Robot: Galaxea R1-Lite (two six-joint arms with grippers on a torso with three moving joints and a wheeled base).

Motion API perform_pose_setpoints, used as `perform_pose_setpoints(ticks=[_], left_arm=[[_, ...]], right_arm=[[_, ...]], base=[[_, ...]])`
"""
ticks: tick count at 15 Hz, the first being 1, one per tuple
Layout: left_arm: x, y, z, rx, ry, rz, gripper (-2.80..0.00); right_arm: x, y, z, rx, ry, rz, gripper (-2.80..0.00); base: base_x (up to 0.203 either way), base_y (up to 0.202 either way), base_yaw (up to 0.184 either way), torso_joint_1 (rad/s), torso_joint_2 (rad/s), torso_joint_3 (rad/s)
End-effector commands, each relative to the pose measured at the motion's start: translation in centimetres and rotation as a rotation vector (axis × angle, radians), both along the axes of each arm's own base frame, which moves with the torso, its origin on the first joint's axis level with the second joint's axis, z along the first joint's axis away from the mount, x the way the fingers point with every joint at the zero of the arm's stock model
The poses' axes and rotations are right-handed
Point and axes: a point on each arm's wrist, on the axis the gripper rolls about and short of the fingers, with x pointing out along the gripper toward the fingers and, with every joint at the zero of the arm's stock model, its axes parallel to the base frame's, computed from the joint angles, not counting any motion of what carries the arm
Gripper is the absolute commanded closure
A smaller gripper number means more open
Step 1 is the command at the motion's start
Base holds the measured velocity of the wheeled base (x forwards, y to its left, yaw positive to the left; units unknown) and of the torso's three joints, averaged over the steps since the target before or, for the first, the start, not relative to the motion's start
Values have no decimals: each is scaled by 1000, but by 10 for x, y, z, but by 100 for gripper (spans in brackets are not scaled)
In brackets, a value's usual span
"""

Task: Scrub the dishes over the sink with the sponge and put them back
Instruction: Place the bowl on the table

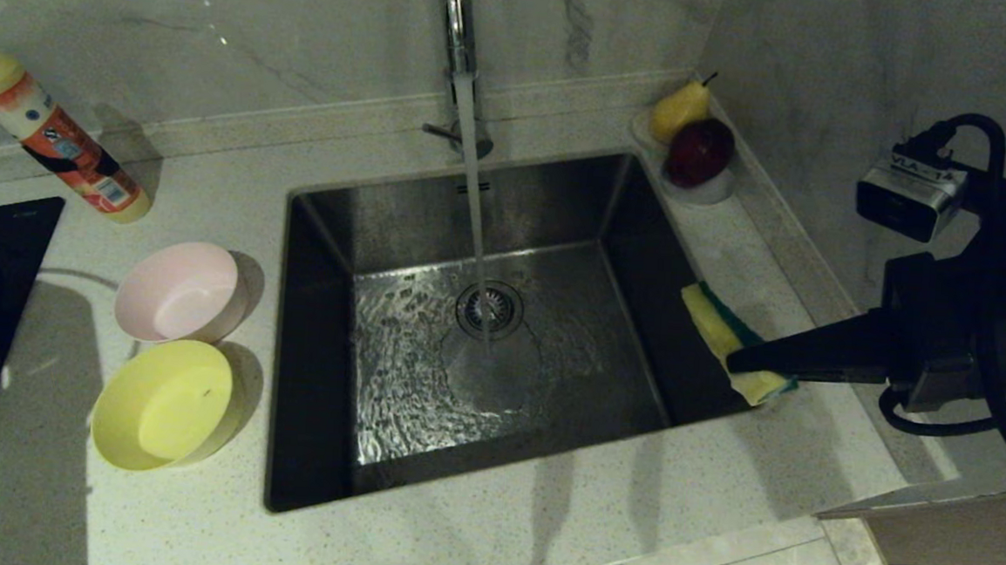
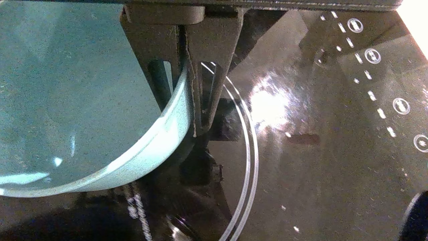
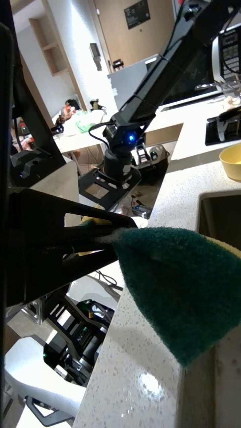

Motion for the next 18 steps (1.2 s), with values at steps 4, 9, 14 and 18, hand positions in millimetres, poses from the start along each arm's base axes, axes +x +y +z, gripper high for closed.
perform_pose_setpoints(ticks=[4,9,14,18], left_arm=[[2,3,-5,-12,3,5,-280],[-15,-13,44,74,-76,41,-280],[-52,-63,117,257,-161,11,0],[-87,-117,168,421,-233,-97,0]], right_arm=[[2,1,-3,-2,15,3,0],[4,2,-8,-9,27,3,0],[5,3,-12,-18,39,5,0],[3,2,-9,-12,30,5,0]], base=[[0,0,0,0,0,0],[0,0,0,0,0,0],[0,0,0,0,0,0],[0,0,0,0,0,0]])
